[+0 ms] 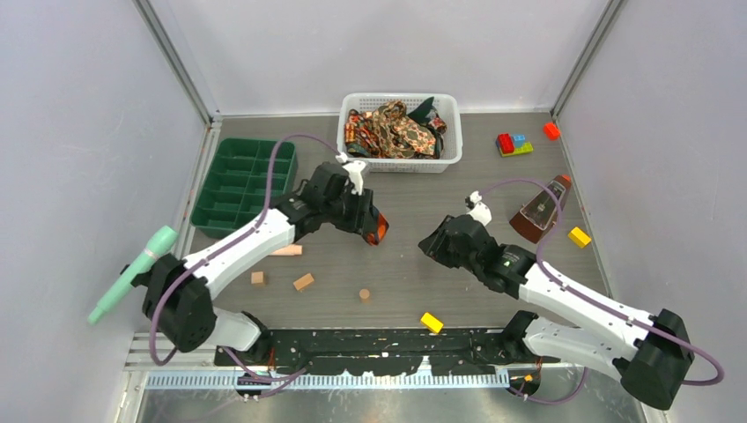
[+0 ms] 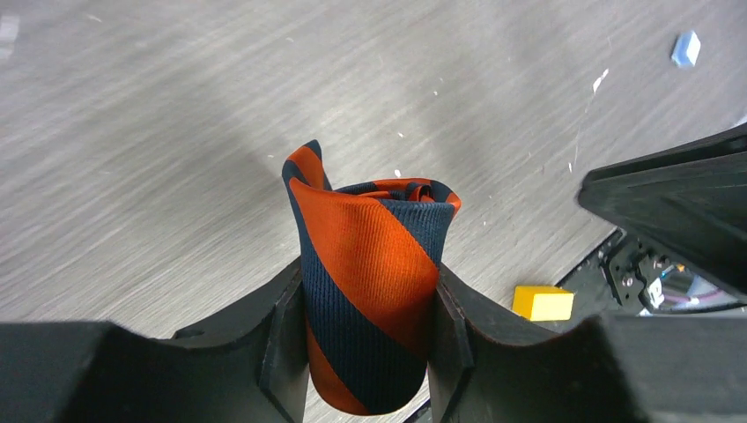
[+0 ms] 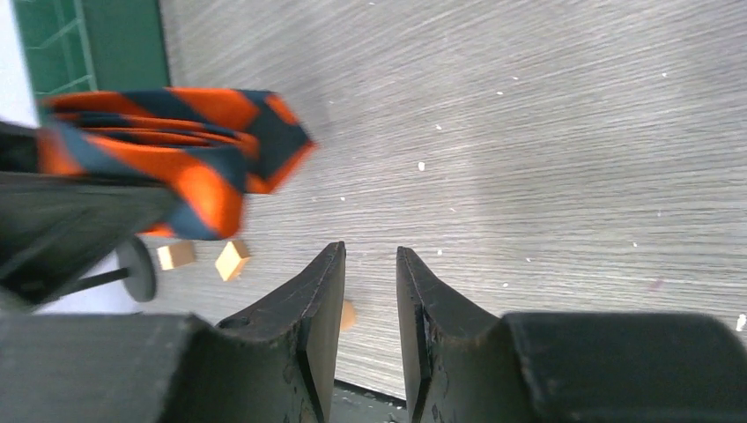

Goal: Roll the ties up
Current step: Pick up the tie at the center of the board, then move the storage box to the center of the board.

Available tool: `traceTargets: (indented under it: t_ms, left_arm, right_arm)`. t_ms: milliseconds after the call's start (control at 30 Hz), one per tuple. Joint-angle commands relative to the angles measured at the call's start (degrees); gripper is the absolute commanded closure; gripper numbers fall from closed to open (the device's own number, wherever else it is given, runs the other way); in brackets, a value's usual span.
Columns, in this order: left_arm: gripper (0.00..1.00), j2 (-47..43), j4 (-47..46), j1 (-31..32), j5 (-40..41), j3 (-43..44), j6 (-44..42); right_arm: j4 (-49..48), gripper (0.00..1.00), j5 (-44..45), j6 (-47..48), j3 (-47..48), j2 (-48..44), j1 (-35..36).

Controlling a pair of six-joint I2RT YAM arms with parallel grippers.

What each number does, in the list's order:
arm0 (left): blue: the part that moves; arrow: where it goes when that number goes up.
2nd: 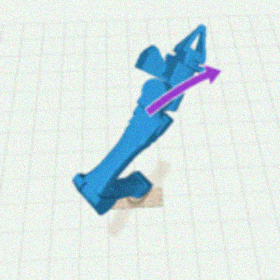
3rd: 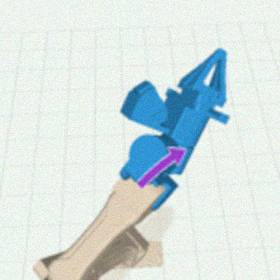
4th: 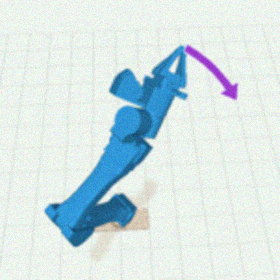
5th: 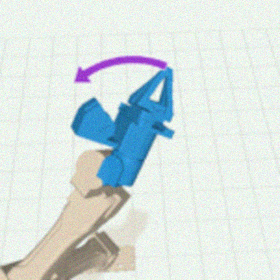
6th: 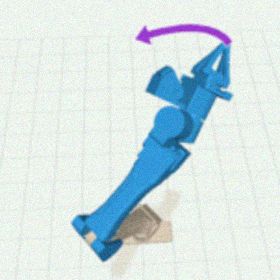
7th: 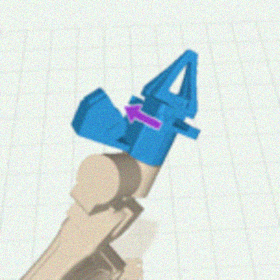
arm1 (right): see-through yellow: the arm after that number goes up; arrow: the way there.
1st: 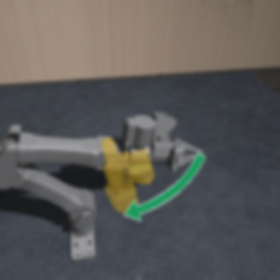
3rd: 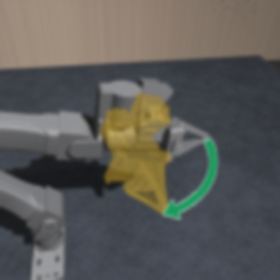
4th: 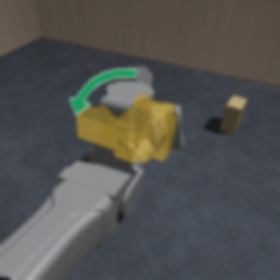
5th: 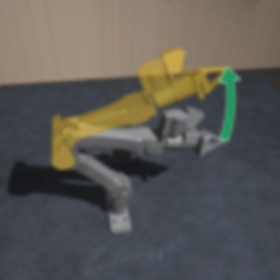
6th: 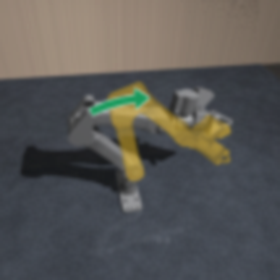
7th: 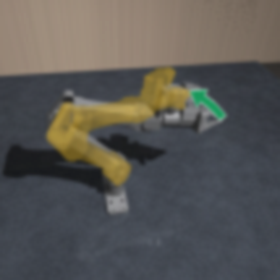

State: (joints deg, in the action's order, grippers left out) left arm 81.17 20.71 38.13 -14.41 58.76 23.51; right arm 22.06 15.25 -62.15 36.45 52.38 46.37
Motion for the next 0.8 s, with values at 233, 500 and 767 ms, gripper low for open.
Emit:
traceTargets:
  t_ms: [233, 500, 767]
  left_arm:
    - [0.61, -17.37, 26.7, -0.3, 24.46, 17.69, -1.62]
    - [0.62, -24.77, 37.01, -0.31, 34.0, 28.22, -2.43]
    - [0.62, -28.64, 41.11, -0.29, 37.15, 31.96, -2.42]
  right_arm:
    - [-13.92, 0.66, -6.8, 3.57, 7.52, 19.86, -0.31]
    - [-28.21, 0.71, -24.11, 2.94, 27.71, 46.02, 1.87]
    - [-31.6, 0.71, -30.75, 1.64, 55.1, 66.56, 7.46]
